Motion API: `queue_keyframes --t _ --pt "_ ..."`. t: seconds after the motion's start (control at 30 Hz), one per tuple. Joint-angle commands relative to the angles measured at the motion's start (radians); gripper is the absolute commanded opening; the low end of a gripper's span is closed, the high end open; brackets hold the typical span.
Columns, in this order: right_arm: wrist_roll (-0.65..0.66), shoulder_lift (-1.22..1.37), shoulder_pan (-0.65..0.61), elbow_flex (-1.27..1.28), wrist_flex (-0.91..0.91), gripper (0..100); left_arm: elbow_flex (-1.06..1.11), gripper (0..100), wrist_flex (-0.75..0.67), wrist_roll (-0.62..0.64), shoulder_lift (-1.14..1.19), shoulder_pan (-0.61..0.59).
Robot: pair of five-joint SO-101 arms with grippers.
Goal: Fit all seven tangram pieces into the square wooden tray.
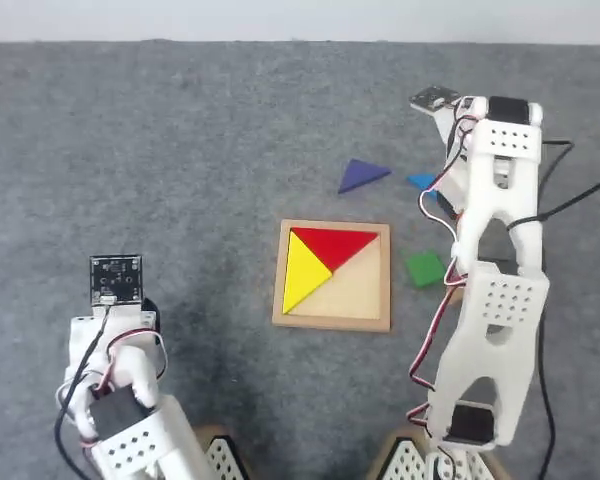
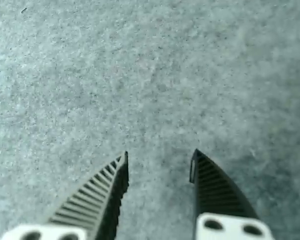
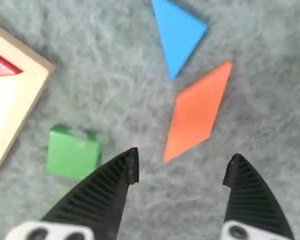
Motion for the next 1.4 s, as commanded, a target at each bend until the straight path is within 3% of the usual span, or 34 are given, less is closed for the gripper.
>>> queue_keyframes --t 0.0,0.23,0.6,0.8,1.0,1.1,1.23,1.37 --pt "0.011 -0.061 -0.025 -0.006 0.002 28.4 -0.008 19 -0.018 0.002 -0.014 0.008" --pt "-0.057 -0.056 -0.033 -0.031 -0.004 28.4 -0.008 19 -0.017 0.002 -0.014 0.005" --pt "0.055 0.097 -0.013 -0.046 -0.199 28.4 -0.008 19 -0.012 0.008 -0.014 0.005" --pt "0.149 0.171 0.018 -0.048 -0.203 28.4 -0.008 19 -0.014 0.008 -0.014 0.005" --pt "0.149 0.202 0.038 -0.046 -0.163 28.2 -0.008 19 -0.015 0.008 -0.014 0.008" --pt "0.137 0.213 0.033 -0.046 -0.070 20.8 -0.008 19 -0.015 0.008 -0.014 0.008" --pt "0.023 0.209 0.039 -0.046 -0.047 5.9 -0.008 19 -0.017 0.008 -0.014 0.008" --pt "-0.064 0.209 0.035 -0.046 -0.015 6.8 -0.008 19 -0.017 0.008 -0.014 0.008"
